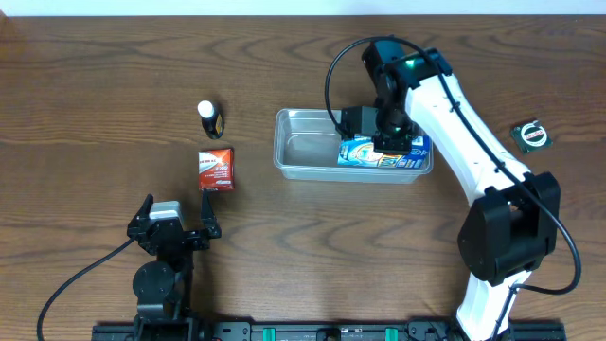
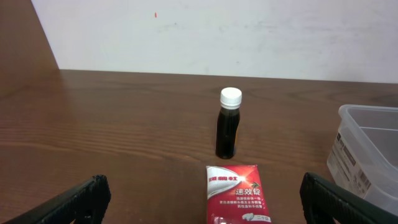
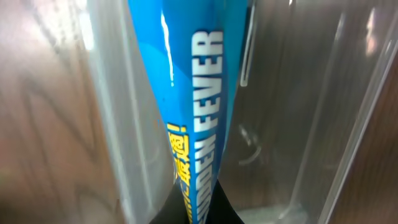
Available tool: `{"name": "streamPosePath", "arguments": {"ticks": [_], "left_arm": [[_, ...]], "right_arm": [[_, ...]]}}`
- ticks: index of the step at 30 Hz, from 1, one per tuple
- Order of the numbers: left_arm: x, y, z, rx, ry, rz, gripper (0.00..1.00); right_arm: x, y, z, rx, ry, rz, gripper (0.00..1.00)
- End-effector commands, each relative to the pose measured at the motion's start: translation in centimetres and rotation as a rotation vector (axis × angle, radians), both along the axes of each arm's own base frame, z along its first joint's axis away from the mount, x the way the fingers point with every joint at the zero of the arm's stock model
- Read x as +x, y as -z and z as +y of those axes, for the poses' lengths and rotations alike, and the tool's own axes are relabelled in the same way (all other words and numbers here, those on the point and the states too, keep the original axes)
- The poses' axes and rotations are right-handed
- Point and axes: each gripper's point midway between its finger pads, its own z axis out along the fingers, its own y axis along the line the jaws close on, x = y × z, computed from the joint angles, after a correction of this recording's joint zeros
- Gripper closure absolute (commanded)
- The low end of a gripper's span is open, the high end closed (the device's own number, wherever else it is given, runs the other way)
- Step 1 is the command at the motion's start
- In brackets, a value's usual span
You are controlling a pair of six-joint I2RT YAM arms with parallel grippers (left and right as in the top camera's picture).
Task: Pack container
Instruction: 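Carry the blue box into the clear container and lower it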
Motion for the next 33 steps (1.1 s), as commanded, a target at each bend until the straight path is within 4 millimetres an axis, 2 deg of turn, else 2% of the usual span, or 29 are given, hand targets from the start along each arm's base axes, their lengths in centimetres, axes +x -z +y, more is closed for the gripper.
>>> {"name": "streamPosePath", "arguments": {"ticks": [1, 29, 33], "left_arm": [[0.0, 2.0, 0.3, 0.017, -0.016, 0.05, 0.02], [0.0, 2.0, 0.3, 0.017, -0.017, 0.051, 0.02], [0.0, 2.0, 0.3, 0.017, -0.016, 0.051, 0.02]], "right_arm": [[0.1, 0.5, 0.4, 0.035, -0.019, -0.005, 0.99], [-1.4, 2.1, 0.0, 0.046, 0.01, 0.063, 0.98], [-1.6, 2.4, -0.1, 0.043, 0.012, 0.07, 0.94]]}}
